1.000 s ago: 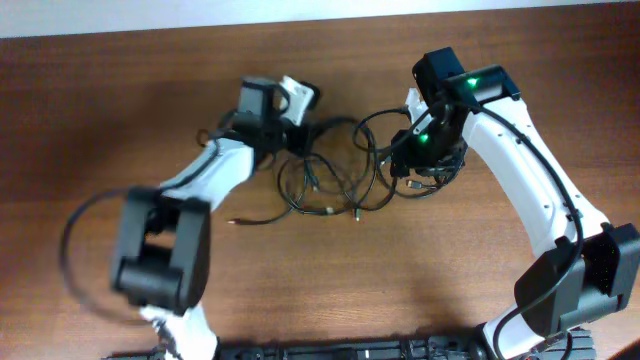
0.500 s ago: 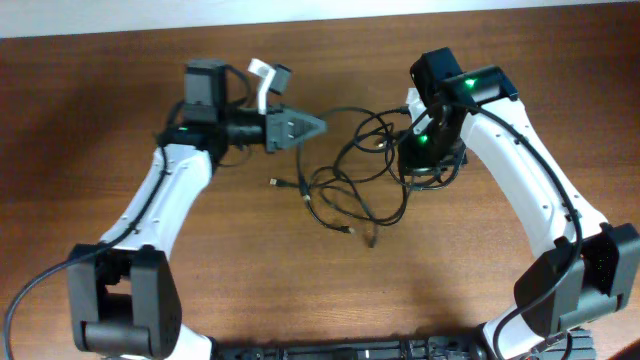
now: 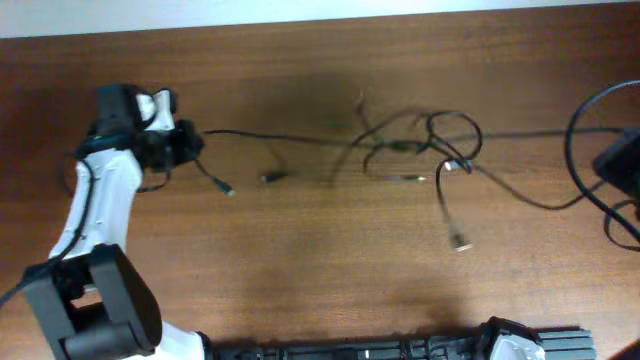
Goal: Untangle cables
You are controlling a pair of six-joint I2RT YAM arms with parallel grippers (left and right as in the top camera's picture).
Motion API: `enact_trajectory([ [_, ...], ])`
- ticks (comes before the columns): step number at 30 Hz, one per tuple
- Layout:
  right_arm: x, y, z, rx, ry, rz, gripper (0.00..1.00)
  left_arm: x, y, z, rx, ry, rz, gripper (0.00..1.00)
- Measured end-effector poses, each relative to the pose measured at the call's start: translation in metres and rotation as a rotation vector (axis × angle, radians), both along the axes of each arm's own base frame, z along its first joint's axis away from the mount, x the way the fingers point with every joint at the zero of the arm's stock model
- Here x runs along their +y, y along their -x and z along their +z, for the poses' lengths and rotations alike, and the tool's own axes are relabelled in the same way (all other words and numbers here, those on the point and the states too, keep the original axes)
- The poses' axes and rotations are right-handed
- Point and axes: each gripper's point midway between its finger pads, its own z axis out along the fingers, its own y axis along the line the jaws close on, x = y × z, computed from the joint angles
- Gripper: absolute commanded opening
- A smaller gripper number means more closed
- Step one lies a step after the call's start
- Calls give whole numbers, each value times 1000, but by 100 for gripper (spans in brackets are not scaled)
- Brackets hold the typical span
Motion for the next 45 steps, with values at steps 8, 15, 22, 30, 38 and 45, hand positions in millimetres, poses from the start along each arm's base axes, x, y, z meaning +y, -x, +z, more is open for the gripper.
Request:
enact_trajectory([
  [8, -72, -26, -65, 189, -167, -204, 4, 118, 25, 2, 24, 99, 381, 0],
  [15, -99, -74, 1, -188, -164, -102, 4, 147, 17, 20, -94, 176, 446, 0],
  [22, -157, -76, -47, 13, -28, -285, 68, -67, 14, 8, -54, 73, -318, 0],
  [30, -35, -96, -105, 222, -301, 210, 80, -87, 25, -8, 4, -82, -397, 0],
  [38, 185, -79, -207, 622, -142, 1137, 84, -86, 25, -8, 6, -88, -395, 0],
  [45, 267, -54, -314, 957, -164, 1412, 67, -86, 26, -9, 13, -87, -395, 0],
])
